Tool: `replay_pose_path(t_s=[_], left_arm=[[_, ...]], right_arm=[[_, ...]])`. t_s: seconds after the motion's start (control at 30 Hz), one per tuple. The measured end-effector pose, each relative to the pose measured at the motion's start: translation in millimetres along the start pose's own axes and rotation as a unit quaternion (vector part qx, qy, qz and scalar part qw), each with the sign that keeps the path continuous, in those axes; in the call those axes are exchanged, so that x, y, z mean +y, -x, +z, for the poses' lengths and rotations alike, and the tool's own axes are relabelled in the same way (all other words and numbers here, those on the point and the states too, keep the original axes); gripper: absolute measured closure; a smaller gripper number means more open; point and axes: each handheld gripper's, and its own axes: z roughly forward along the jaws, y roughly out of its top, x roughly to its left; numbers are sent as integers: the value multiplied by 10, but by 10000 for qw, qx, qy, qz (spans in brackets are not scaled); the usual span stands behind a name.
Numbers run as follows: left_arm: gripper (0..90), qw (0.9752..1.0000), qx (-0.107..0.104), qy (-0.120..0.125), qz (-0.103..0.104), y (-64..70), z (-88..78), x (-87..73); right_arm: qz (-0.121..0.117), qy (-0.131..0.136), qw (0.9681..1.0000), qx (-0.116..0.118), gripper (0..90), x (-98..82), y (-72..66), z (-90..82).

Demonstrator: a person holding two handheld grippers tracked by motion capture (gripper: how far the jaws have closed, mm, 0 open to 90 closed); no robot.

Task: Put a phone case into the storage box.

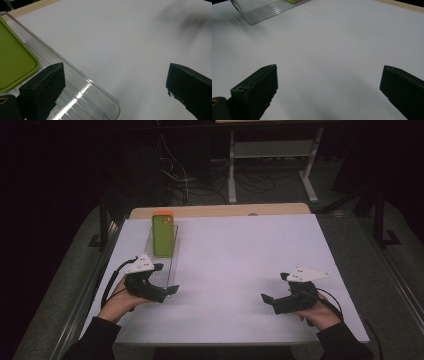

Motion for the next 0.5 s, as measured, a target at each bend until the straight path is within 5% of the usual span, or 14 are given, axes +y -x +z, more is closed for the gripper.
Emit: replay_pose_path(t_s=[0.5], left_arm=[[18,9999,-101,-8,49,30,28,-117]], right_arm=[[-34,85,10000,27,7,12,-4,-33]])
